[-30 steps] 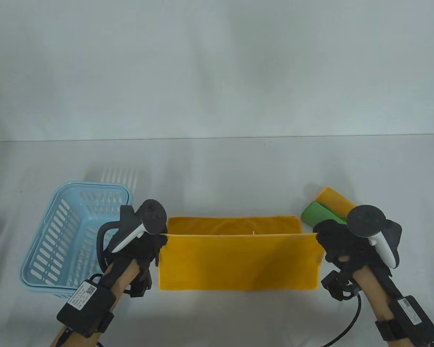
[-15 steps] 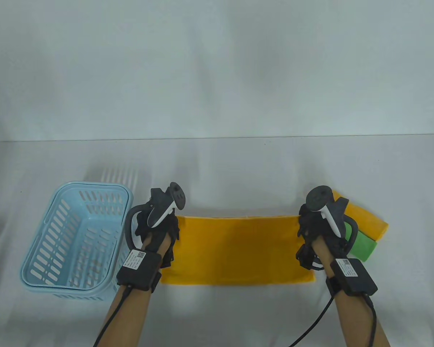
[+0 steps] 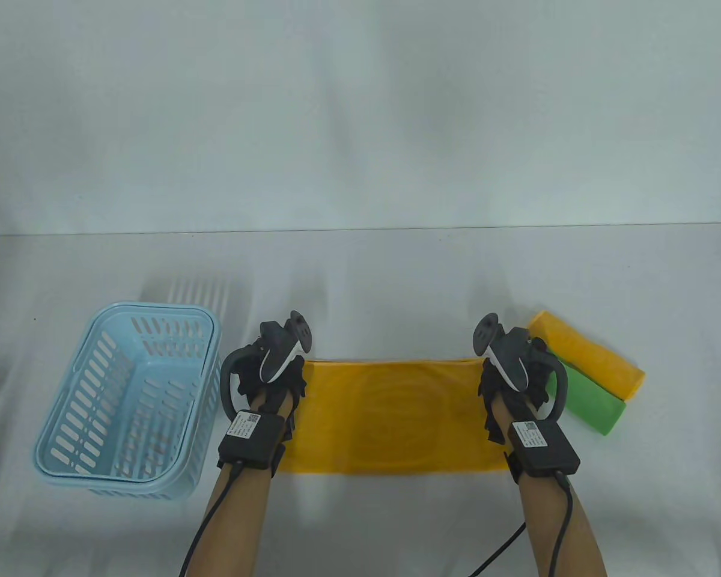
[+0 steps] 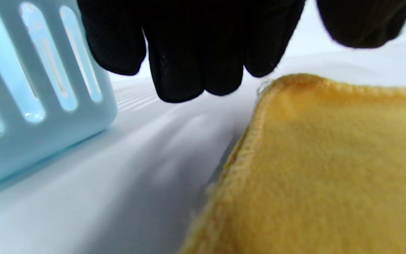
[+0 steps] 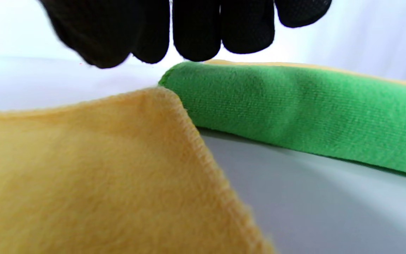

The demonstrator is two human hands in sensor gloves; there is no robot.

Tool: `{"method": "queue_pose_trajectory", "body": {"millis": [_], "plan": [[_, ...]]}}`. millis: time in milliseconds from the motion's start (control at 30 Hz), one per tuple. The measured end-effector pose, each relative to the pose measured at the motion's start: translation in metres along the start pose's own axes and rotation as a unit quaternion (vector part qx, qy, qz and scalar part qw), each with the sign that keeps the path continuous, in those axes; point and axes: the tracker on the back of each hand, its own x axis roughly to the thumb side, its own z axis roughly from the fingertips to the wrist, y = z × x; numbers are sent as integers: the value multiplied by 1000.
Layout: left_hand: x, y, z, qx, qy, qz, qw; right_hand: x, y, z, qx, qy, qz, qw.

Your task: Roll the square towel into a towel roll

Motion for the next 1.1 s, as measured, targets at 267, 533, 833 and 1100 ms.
{"method": "queue_pose_trajectory", "body": {"millis": [267,533,833,1100], "plan": [[-2,15,15,7,-24,26,999,-13,-18,9,-8,-6,-33,999],[-3,42,48,42,-65,51,996,-20,-44,34,-17,-35,-67,997],[-26,74,103,114,-127,93,981,-12,-79,78,-16,-103,-134,986],[-60,81,148,170,-180,132,960,15,-86,120,-3,-185,-175,967]]}}
